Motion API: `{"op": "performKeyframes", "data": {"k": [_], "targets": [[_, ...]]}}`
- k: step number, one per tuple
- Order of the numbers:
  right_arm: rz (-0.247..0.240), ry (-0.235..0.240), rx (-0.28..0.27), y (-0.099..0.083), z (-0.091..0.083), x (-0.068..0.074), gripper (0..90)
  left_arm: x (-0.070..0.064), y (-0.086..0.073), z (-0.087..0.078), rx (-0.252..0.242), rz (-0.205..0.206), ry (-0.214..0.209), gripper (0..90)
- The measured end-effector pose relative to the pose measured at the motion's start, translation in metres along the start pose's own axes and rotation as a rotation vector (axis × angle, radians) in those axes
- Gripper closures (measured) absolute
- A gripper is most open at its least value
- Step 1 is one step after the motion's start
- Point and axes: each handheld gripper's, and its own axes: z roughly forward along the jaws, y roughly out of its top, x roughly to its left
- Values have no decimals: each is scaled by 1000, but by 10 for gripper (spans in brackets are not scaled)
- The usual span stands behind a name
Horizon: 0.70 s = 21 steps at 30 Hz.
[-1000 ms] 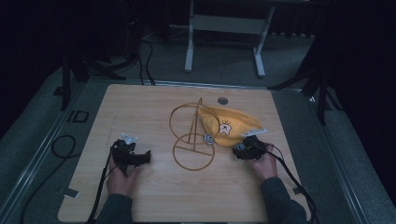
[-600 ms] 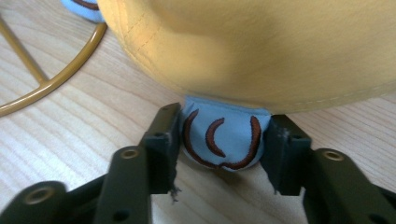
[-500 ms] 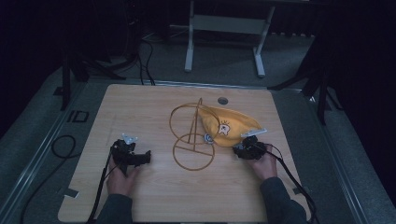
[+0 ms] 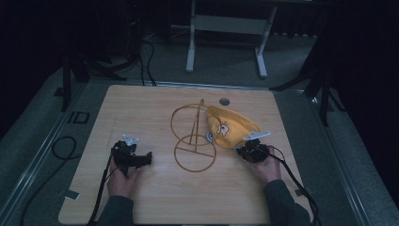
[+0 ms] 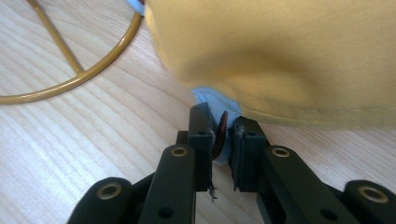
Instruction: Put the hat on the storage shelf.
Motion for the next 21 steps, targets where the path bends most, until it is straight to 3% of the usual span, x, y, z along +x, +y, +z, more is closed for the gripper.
{"op": "performKeyframes", "data": {"k": [9, 21], "targets": [[-19, 25, -36, 3, -12, 3, 822, 0, 0, 0, 0, 0, 0, 4], [-79, 14, -104, 19, -41, 8, 830, 0, 0, 0, 0, -1, 0, 4]]}}
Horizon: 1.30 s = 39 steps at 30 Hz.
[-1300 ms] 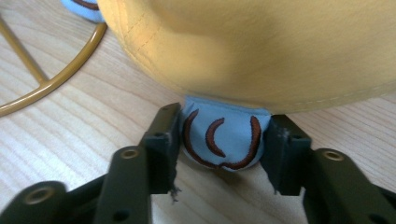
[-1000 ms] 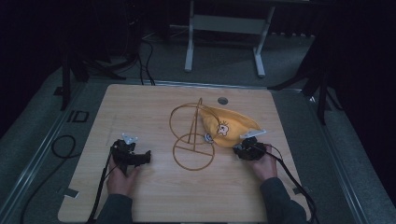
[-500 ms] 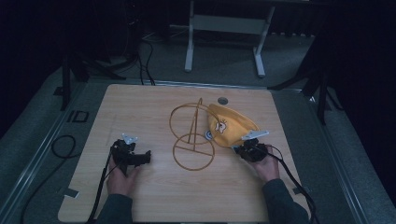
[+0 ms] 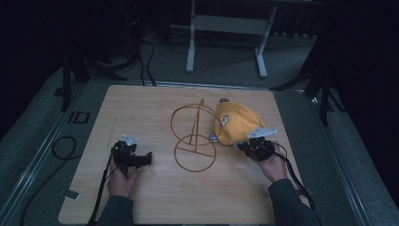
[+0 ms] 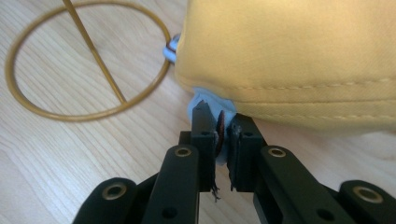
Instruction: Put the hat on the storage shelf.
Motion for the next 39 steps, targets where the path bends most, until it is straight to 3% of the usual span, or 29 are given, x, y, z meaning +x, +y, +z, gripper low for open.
{"op": "performKeyframes", "data": {"k": [20, 27, 33, 39], "targets": [[-41, 31, -172, 45, -69, -1, 831, 0, 0, 0, 3, 0, -2, 4], [0, 107, -226, 48, -81, -2, 830, 0, 0, 0, 3, -1, -2, 4], [68, 104, -214, 35, -73, -13, 826, 0, 0, 0, 2, 0, -2, 4], [148, 39, -193, 15, -71, -34, 794, 0, 0, 0, 2, -1, -2, 4]]}}
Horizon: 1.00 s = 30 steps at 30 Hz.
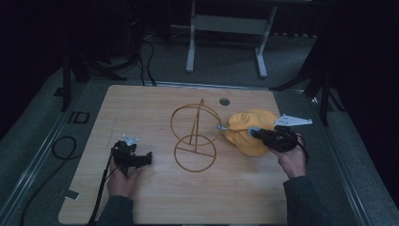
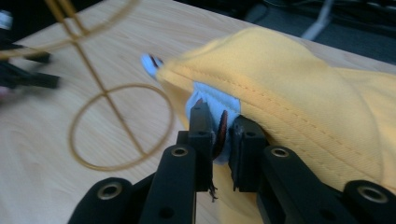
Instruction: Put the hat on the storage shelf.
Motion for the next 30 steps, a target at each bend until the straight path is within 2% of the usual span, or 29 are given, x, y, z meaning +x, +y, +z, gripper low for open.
{"op": "performKeyframes", "data": {"k": [2, 4, 6, 10, 16, 22, 26, 30], "targets": [[6, -4, -4, -2, -2, -2, 784, 0, 0, 0, -1, 0, 0, 4], [40, -43, -8, -8, -10, -12, 745, 0, 0, 0, -1, 0, 0, 4], [35, -80, 8, -12, -14, -15, 698, 0, 0, 0, -1, -1, 0, 4], [7, -109, 24, -17, -22, -15, 640, 0, 0, 0, -1, -1, 0, 4], [-32, -106, 8, -18, -34, -10, 609, 0, 0, 0, -2, 0, 0, 4], [-85, -87, -8, -18, -44, 2, 566, 0, 0, 0, -2, 0, 0, 3], [-99, -84, -25, -18, -51, 8, 556, 0, 0, 0, -2, 0, 0, 4], [-108, -100, -26, -20, -56, 9, 561, 0, 0, 0, -2, 0, 0, 4]]}}
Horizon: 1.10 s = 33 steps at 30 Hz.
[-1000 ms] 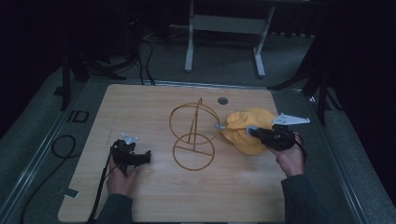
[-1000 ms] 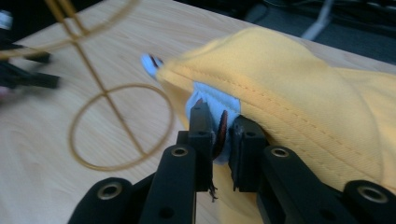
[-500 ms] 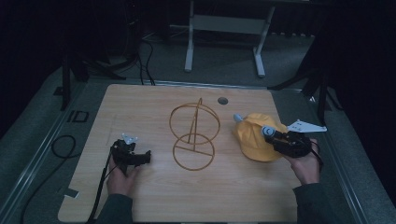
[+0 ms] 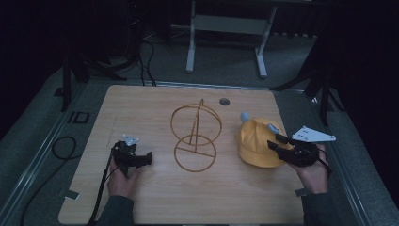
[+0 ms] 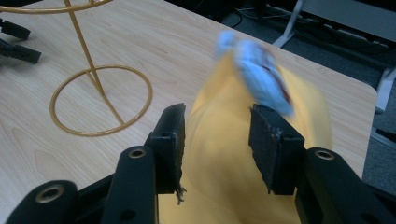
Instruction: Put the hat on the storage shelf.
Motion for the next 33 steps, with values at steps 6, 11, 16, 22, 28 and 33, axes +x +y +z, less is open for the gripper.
{"op": "performKeyframes", "data": {"k": [6, 11, 16, 22, 28, 33], "targets": [[-18, -7, -6, 4, -6, -1, 577, 0, 0, 0, 0, 0, 1, 4], [-79, -63, 70, 12, -2, -6, 631, 0, 0, 0, 1, 0, 1, 4], [-162, -84, 176, 17, 11, -10, 661, 0, 0, 0, 0, 0, 1, 4], [-180, -79, 254, 21, 27, -16, 665, 0, 0, 0, 0, 0, 1, 4], [-176, -86, 309, 28, 43, -22, 663, 0, 0, 0, 2, 0, 1, 4], [-141, -68, 375, 33, 57, -30, 616, 0, 0, 0, -2, -3, 1, 4]]}}
